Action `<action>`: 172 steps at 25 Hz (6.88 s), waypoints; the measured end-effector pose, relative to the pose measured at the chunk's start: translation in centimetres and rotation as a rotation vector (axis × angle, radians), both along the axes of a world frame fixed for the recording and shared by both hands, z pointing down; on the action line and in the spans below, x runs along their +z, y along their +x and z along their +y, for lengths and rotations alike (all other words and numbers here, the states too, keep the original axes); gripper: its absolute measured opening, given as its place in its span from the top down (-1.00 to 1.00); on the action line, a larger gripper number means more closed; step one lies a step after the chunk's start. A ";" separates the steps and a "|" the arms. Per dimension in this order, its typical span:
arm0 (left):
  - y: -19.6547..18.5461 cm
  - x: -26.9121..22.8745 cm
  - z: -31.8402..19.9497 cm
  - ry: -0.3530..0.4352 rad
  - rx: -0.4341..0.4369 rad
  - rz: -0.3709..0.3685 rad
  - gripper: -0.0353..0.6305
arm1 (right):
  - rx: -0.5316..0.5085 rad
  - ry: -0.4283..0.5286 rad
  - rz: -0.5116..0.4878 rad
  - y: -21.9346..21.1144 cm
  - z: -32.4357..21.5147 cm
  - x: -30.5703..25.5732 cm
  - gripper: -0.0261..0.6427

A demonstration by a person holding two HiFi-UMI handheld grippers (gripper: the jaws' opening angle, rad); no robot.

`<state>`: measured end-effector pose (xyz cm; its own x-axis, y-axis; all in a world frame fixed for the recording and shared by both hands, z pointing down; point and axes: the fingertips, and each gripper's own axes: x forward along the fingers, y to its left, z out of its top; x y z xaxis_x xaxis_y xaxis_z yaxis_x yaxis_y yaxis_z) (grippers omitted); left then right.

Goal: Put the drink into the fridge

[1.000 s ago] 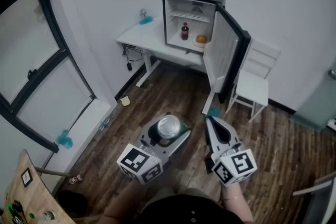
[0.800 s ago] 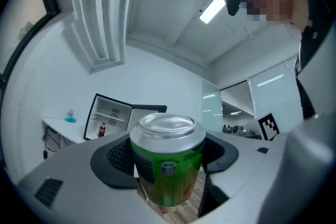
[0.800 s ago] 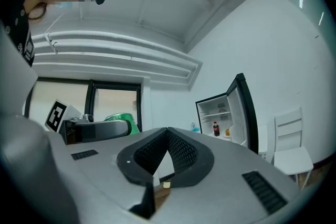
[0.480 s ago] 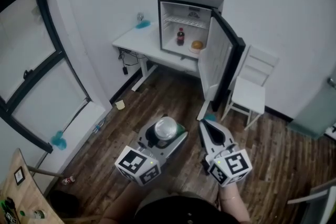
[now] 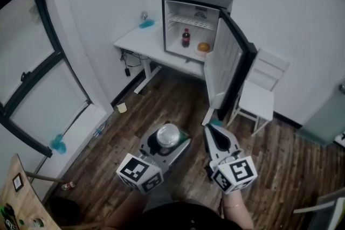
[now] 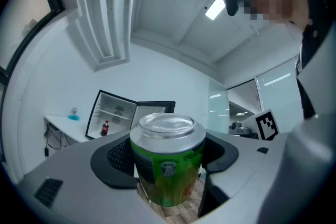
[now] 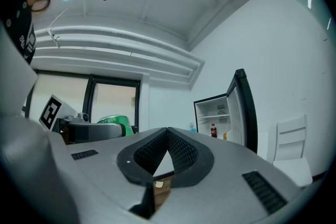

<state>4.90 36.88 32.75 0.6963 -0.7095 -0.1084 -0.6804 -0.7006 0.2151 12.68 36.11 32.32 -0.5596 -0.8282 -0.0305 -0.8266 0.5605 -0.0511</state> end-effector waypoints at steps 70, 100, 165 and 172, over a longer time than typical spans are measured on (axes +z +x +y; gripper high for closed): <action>-4.6 -0.6 -54.5 0.028 0.127 -0.016 -0.10 | 0.113 0.022 -0.012 -5.1 -54.4 -0.1 0.90; -0.8 0.2 -61.9 -0.001 0.166 -0.023 -0.10 | 0.132 0.008 0.010 -2.1 -60.1 1.0 0.90; 3.6 -6.2 -77.3 0.107 0.227 -0.178 -0.10 | 0.245 0.082 -0.018 -0.8 -70.1 -1.9 0.90; 4.5 -5.7 -78.3 0.105 0.247 -0.205 -0.10 | 0.257 0.081 -0.015 -0.6 -70.5 -1.9 0.89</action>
<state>9.35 -41.45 27.04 0.8604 -0.5094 -0.0116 -0.5093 -0.8605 0.0092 12.11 -34.39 30.44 -0.3304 -0.9375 -0.1096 -0.9417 0.3352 -0.0282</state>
